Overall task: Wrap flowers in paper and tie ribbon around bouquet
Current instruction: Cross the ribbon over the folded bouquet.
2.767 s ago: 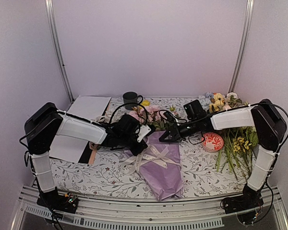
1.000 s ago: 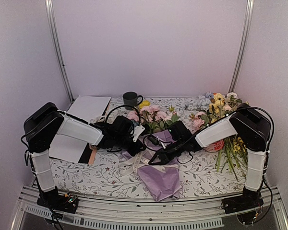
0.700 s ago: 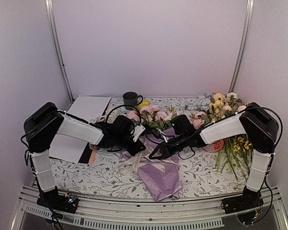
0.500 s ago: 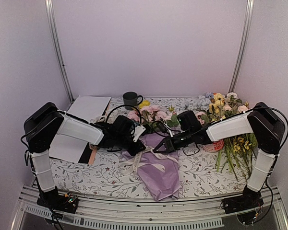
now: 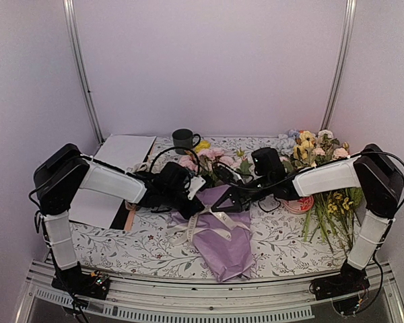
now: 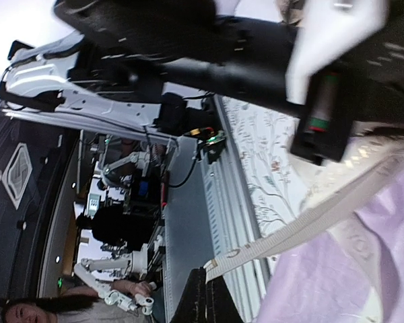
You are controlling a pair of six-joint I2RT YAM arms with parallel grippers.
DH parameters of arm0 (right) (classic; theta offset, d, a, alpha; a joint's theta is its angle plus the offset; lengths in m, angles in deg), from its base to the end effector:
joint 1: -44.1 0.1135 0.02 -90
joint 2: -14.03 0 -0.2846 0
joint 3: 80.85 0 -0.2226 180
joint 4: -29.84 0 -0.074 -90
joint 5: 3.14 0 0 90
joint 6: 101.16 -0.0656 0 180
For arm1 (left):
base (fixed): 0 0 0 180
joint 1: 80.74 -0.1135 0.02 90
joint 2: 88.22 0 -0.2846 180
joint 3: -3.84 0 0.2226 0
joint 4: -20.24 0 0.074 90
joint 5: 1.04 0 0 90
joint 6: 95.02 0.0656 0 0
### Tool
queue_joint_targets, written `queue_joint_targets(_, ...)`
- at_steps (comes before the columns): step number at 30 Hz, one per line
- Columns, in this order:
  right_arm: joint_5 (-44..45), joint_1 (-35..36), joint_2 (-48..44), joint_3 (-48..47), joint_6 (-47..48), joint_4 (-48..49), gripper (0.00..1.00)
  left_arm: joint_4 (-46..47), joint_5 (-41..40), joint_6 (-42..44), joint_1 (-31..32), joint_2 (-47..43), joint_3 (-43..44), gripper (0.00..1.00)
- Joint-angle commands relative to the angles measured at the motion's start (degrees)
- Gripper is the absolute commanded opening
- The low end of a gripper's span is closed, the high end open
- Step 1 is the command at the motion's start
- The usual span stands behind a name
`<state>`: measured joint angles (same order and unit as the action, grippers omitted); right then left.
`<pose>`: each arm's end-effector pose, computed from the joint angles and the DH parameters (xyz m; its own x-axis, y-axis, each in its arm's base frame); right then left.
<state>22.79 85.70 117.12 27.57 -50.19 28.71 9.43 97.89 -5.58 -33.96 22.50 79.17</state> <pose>0.2306 0.2836 0.2190 -0.8528 -0.3889 -0.3487 -0.4115 0.0889 0.9071 0.2653 -0.2972 0.1506 -0.5020 0.5201 -0.6910 0.7886 0.6033 -0.1188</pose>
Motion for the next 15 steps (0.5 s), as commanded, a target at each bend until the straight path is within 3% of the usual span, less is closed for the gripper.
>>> queue_joint_targets(1,-5.7,1.9,-2.4,-1.9,-5.8,2.6,0.00,-1.7,-1.5,0.7,0.3,1.4,0.4,0.00)
queue_joint_targets(5,5.3,-3.5,-3.3,1.6,-4.9,-4.3,0.00,-1.5,-1.5,0.6,0.3,1.4,0.2,0.00)
queue_joint_targets(9,21.8,-6.5,0.3,1.7,3.6,-17.2,0.00,-1.4,-1.2,0.4,0.3,1.0,0.4,0.00)
queue_joint_targets(11,22.7,-6.5,3.6,1.4,6.4,-18.7,0.00,-1.4,-0.9,0.4,0.4,0.4,0.7,0.00)
queue_joint_targets(15,24.9,-6.5,8.0,2.0,7.5,-19.3,0.00,-1.5,-0.7,0.5,0.6,-1.4,1.0,0.10)
